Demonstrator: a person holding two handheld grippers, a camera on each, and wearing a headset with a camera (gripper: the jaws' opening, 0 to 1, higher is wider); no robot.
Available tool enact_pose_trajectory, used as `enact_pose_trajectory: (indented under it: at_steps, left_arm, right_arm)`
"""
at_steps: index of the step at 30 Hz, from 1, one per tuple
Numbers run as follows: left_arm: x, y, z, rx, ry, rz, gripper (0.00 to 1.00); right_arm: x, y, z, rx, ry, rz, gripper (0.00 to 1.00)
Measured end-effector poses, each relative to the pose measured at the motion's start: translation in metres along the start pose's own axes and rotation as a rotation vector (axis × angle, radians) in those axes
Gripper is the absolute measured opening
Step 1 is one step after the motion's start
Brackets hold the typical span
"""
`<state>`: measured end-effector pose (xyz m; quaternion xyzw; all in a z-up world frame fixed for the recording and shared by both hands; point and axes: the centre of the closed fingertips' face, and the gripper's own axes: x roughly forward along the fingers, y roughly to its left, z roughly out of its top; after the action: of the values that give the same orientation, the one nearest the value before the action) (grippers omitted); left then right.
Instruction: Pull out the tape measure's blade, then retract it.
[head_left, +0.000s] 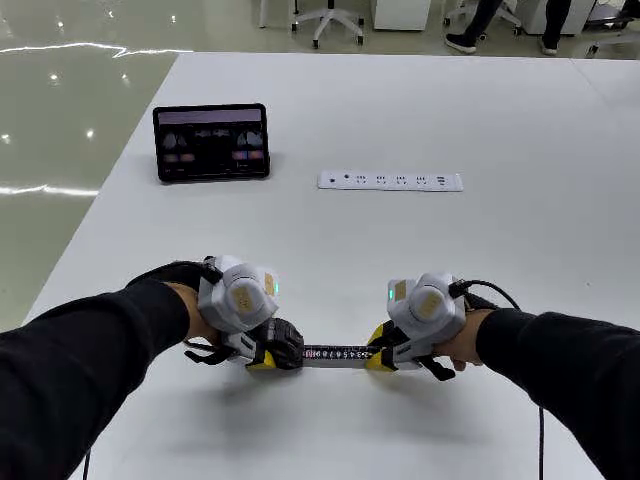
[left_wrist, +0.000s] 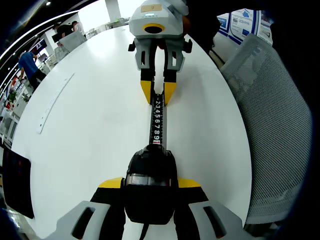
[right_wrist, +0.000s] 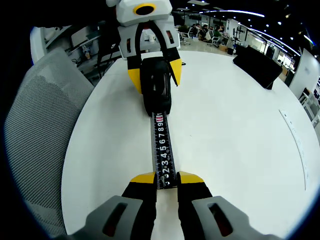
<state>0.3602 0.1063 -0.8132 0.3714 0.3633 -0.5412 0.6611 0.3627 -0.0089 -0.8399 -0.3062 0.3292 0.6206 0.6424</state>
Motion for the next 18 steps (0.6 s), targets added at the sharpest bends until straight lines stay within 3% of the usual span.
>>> enact_pose_trajectory:
  at_steps: [18]
  left_arm:
    - [0.001, 0.001, 0.0, -0.005, -0.003, 0.003, 0.33]
  right_arm:
    - [-0.009, -0.001, -0.013, 0.008, 0.012, -0.011, 0.1]
